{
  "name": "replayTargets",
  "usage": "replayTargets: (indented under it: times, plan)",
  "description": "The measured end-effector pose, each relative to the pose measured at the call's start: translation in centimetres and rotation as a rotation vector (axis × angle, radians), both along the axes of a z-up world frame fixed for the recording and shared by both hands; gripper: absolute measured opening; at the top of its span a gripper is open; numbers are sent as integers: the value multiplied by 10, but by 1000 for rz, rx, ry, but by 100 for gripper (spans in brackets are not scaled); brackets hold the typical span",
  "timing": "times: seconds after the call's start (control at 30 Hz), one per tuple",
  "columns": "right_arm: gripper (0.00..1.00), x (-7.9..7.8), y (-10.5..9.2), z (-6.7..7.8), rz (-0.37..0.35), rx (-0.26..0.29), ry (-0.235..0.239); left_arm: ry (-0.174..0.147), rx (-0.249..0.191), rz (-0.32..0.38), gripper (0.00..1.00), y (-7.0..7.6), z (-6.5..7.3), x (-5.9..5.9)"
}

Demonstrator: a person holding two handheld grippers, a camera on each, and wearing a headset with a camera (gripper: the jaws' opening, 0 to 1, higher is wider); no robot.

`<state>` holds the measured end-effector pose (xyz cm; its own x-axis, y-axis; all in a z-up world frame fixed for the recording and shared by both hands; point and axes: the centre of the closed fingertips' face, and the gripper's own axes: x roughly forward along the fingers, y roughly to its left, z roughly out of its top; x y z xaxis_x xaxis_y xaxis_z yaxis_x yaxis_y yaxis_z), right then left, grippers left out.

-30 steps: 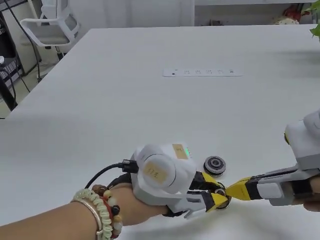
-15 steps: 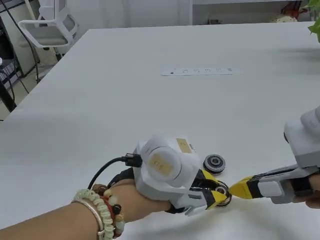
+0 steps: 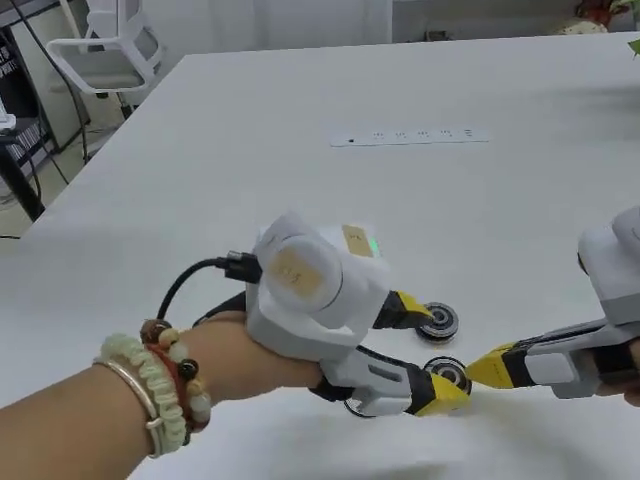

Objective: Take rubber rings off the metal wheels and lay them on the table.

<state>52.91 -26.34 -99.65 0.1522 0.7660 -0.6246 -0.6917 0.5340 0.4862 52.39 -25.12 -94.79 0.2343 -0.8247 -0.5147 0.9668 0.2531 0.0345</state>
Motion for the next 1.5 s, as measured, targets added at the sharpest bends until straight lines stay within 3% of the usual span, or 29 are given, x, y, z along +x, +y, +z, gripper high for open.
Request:
replayTargets:
  times: [0.17, 0.5, 0.67, 0.87, 1.03, 1.5]
  plan:
    - [0, 2, 1, 5, -6, 21, -5, -43, 18, -9, 60, 12, 15, -3]
    - [0, 2, 2, 14, -2, 45, -22, -70, 13, 48, 65, 47, 43, -6]
    - [0, 6, 2, 20, -19, 68, -36, -101, 6, 99, 72, 71, 53, -8]
    - [0, 13, 0, 28, -57, 103, -43, -105, 16, 156, 76, 95, 54, -14]
    - [0, 12, 3, 32, -56, 115, -53, -86, 3, 212, 82, 114, 51, -23]
    - [0, 10, 12, 46, -40, 141, -91, -34, -20, 342, 85, 144, 34, -44]
